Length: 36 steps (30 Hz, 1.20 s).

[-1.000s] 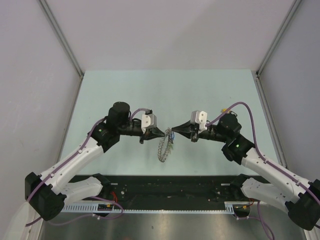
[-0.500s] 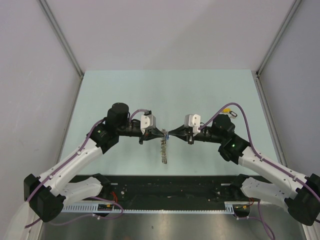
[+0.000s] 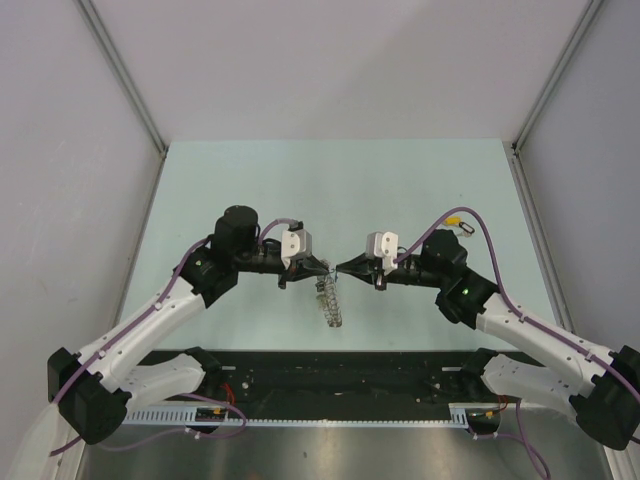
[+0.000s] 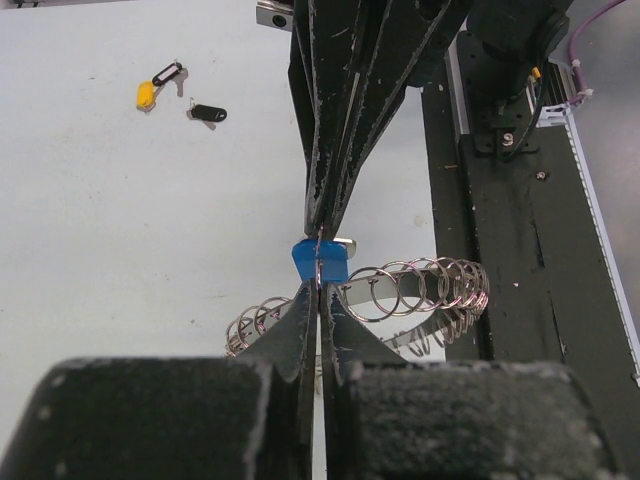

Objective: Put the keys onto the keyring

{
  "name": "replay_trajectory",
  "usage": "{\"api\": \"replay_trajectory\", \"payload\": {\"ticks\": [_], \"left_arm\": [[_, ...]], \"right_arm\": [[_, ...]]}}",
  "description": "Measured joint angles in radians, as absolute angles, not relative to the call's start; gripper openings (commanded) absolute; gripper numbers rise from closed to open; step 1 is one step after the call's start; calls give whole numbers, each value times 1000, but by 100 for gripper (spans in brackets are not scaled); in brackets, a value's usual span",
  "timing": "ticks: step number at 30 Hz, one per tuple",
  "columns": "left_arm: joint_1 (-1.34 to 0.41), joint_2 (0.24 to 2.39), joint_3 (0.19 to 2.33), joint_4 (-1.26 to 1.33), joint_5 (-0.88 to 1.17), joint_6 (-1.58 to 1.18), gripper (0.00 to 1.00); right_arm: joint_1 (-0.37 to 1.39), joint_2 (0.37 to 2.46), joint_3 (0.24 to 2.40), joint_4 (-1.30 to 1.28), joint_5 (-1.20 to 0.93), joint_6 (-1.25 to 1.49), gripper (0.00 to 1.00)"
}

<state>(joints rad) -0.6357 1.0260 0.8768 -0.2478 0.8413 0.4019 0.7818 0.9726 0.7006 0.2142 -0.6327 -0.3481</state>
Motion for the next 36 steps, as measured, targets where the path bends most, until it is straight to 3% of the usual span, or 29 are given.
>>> {"api": "replay_trajectory", "payload": {"ticks": [36], "left_arm": [[-639,1029,877,-248,846,401,0]], "right_arm": [[777,950,701,193,-653,-364,0]]}}
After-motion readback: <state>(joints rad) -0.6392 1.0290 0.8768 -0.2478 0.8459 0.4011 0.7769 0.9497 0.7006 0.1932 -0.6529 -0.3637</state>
